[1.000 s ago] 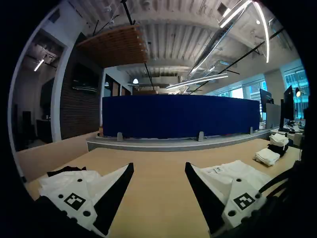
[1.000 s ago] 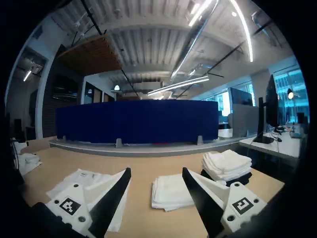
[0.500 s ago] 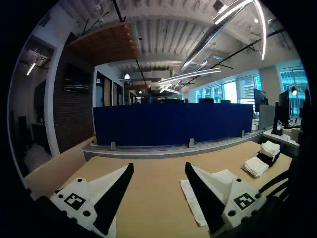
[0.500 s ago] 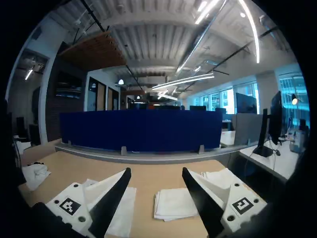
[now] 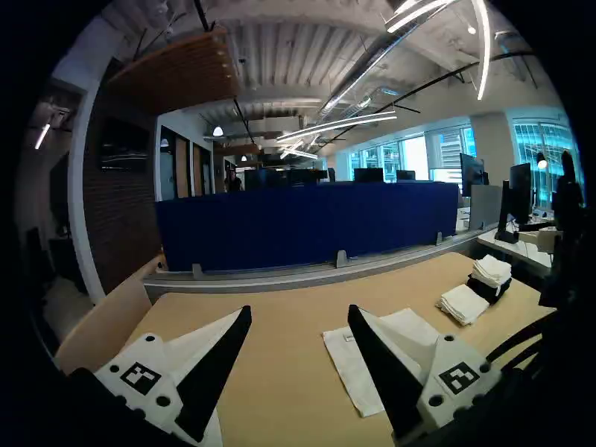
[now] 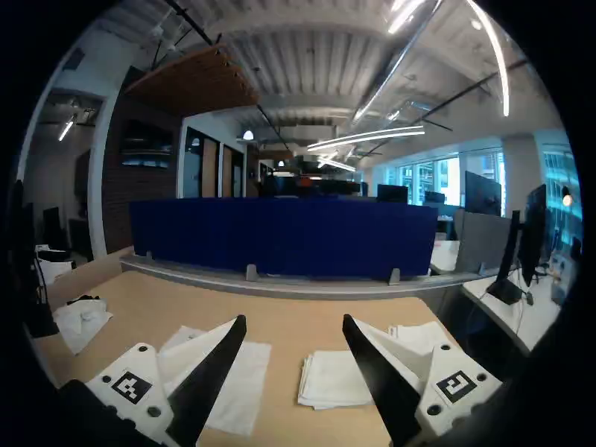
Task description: Fold towel
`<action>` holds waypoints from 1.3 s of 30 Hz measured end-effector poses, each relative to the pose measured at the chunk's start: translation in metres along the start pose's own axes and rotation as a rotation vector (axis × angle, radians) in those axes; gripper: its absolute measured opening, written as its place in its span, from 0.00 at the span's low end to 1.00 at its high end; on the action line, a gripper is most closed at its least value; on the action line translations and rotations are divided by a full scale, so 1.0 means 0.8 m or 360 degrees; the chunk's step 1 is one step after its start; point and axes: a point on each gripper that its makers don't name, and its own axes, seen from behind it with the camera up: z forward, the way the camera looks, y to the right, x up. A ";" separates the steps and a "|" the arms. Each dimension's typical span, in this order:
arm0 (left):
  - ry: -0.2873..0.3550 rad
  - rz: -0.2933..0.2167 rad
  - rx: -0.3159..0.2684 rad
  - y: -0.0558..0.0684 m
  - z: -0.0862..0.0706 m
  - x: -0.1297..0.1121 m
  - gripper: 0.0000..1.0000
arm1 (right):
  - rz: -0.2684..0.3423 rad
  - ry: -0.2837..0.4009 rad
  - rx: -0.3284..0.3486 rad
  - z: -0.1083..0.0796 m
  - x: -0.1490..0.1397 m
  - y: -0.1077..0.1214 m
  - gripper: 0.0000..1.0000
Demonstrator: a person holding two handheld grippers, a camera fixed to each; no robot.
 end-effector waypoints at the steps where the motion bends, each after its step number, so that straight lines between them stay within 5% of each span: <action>1: -0.0016 0.0004 -0.0019 0.003 0.001 -0.003 0.96 | -0.0001 -0.0016 0.0010 0.000 -0.002 0.000 1.00; 11: -0.0194 0.0114 -0.0248 0.046 0.003 -0.036 0.96 | -0.0058 -0.0237 0.0231 -0.002 -0.035 -0.027 1.00; 20: -0.0403 0.0194 -0.0491 0.087 -0.006 -0.077 0.96 | -0.0230 -0.0527 0.0499 -0.007 -0.085 -0.064 1.00; 27: -0.0511 0.0185 -0.0575 0.093 -0.010 -0.098 0.96 | -0.0316 -0.0653 0.0600 -0.006 -0.110 -0.075 1.00; 39: -0.0547 0.0225 -0.0600 0.098 0.000 -0.123 0.96 | -0.0344 -0.0698 0.0623 0.001 -0.135 -0.079 1.00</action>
